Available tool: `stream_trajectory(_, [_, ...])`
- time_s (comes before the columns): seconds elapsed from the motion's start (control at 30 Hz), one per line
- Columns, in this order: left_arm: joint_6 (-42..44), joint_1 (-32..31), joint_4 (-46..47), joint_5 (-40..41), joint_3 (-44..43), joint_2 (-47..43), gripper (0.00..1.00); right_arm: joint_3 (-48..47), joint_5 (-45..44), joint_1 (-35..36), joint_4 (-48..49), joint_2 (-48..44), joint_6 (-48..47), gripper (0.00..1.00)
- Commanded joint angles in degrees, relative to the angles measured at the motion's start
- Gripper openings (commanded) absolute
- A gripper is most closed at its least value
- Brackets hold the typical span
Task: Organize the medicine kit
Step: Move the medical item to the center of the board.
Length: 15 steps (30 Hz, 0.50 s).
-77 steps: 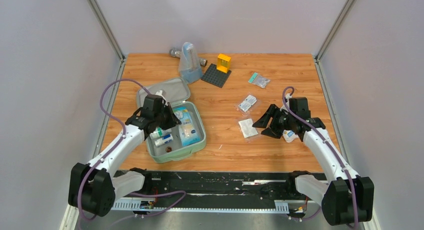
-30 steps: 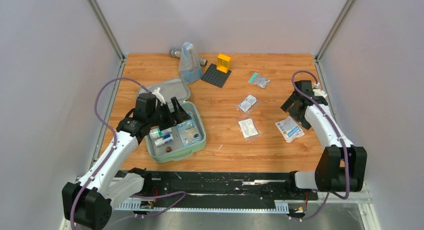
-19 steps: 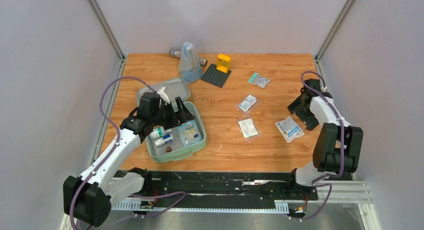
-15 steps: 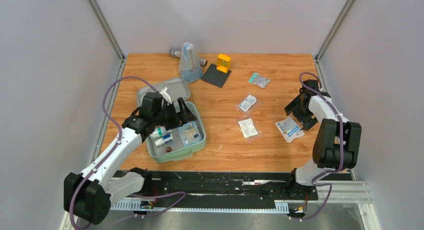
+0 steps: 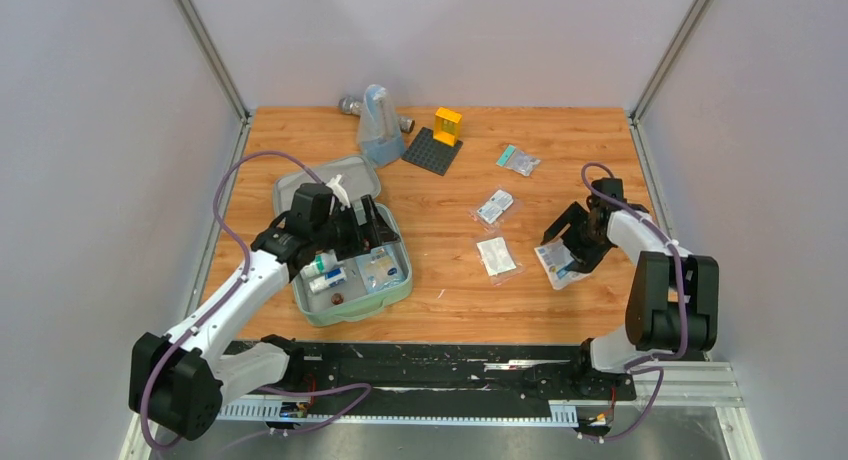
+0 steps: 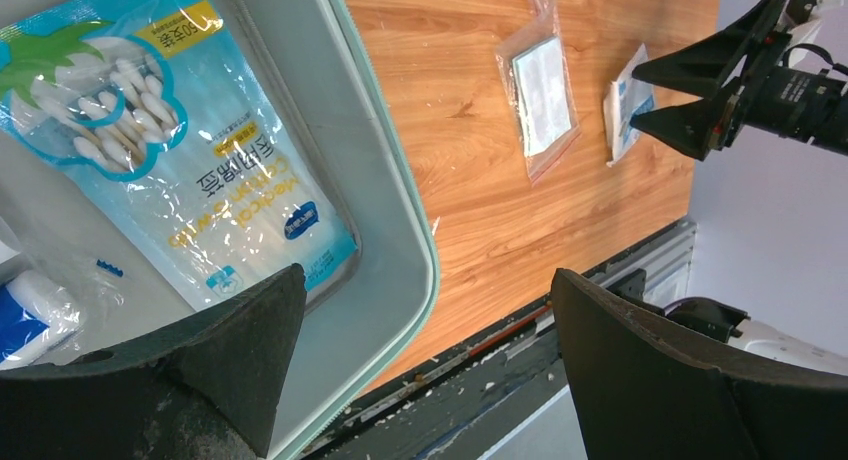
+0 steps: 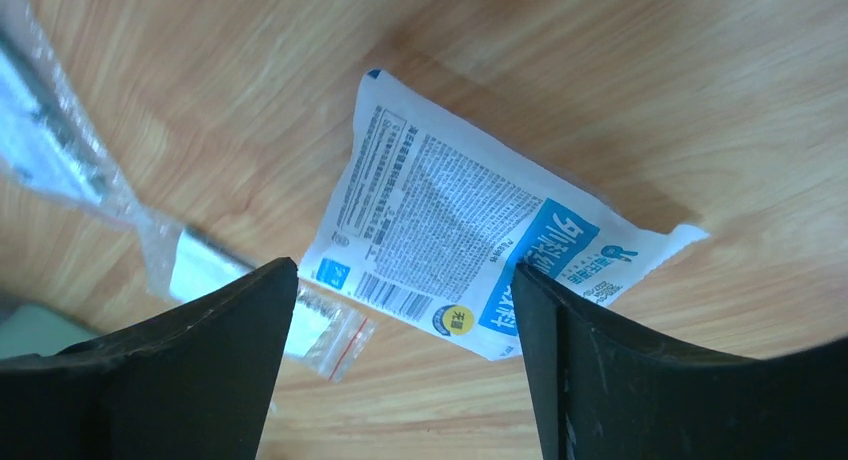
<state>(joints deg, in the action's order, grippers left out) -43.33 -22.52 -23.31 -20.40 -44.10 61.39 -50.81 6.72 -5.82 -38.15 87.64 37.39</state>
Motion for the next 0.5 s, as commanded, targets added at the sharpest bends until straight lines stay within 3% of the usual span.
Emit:
stream_trajectory(0.0, [-0.4,-0.8,2.4,0.3,-2.7,0.4,1.0,4.6,14.7,1.1,6.3,-5.2,3.3,0.79])
stream_trajectory(0.13, [-0.7,-1.3,3.0,0.2,-2.8,0.8,1.0,6.4,20.5,2.2,8.5,-10.6,5.6,0.78])
stream_trajectory(0.23, [-0.6,-1.9,3.0,0.3,-3.0,0.9,1.0,5.5,19.3,2.2,7.7,-15.5,3.3,0.78])
stream_trajectory(0.33, [-0.5,-2.3,3.2,0.3,-3.1,1.0,1.0,4.4,12.5,2.2,6.3,-19.1,-0.3,0.79])
stream_trajectory(0.47, [-0.5,-3.1,3.4,0.3,-3.1,1.2,1.0,4.9,-4.0,0.8,5.2,-19.0,0.0,0.82])
